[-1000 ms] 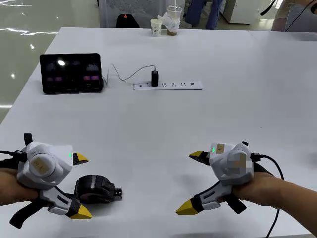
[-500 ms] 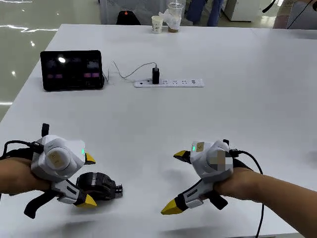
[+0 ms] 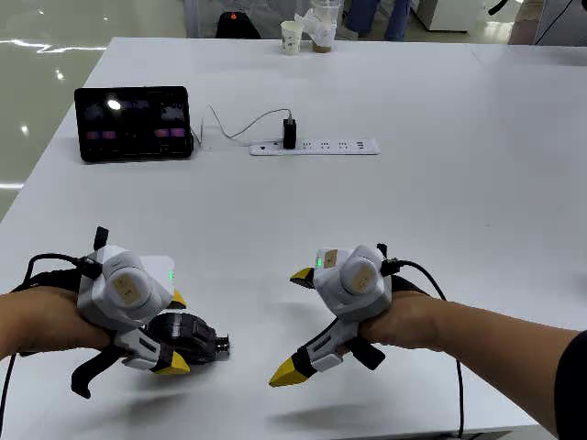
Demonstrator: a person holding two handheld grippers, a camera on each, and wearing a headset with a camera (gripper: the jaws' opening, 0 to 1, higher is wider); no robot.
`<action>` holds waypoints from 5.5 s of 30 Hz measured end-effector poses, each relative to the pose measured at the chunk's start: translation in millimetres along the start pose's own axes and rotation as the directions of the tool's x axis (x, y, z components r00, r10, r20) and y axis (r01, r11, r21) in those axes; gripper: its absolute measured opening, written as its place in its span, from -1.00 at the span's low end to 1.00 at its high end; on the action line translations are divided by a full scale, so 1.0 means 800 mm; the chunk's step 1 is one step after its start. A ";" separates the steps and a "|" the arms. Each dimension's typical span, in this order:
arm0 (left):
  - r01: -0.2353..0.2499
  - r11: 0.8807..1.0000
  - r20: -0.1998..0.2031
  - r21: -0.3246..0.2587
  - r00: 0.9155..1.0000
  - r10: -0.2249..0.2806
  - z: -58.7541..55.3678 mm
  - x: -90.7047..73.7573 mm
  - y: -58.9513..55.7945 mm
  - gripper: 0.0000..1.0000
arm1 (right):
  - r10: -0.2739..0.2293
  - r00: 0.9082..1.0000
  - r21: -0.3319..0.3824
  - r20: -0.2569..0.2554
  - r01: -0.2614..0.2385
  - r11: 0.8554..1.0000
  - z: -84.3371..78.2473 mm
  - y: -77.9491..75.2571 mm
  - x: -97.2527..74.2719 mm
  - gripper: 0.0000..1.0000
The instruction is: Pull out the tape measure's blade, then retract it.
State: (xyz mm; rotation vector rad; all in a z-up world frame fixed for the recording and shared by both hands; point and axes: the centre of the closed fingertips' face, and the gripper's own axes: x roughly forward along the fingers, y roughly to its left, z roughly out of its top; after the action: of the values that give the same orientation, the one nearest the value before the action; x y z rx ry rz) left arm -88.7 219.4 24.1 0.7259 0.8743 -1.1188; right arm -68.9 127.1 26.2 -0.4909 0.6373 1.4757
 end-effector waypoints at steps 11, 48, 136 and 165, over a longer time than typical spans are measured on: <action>-0.016 0.999 -0.013 0.038 1.000 0.017 -0.001 0.003 0.006 -0.36 | 0.024 1.000 -0.011 -0.008 -0.024 1.000 0.010 0.007 0.019 0.98; -0.039 0.998 0.037 0.039 0.999 0.037 -0.003 0.006 0.006 -0.37 | 0.035 0.996 -0.168 -0.085 -0.049 0.985 0.015 0.022 0.088 -0.56; -0.022 0.999 0.035 0.030 0.999 0.021 -0.005 0.007 0.007 -0.37 | 0.082 0.985 -0.163 -0.150 -0.106 0.981 -0.016 0.014 0.061 -0.78; -0.024 0.999 0.045 0.030 0.999 0.023 -0.004 0.007 0.006 -0.37 | 0.077 0.985 -0.145 -0.153 -0.100 0.984 -0.026 0.012 0.049 -0.78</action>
State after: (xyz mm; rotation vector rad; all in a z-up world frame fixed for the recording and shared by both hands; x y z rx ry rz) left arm -83.8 221.0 18.4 0.7320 0.8107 -1.1257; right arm -81.2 143.3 -14.7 -0.7027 0.6723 1.5904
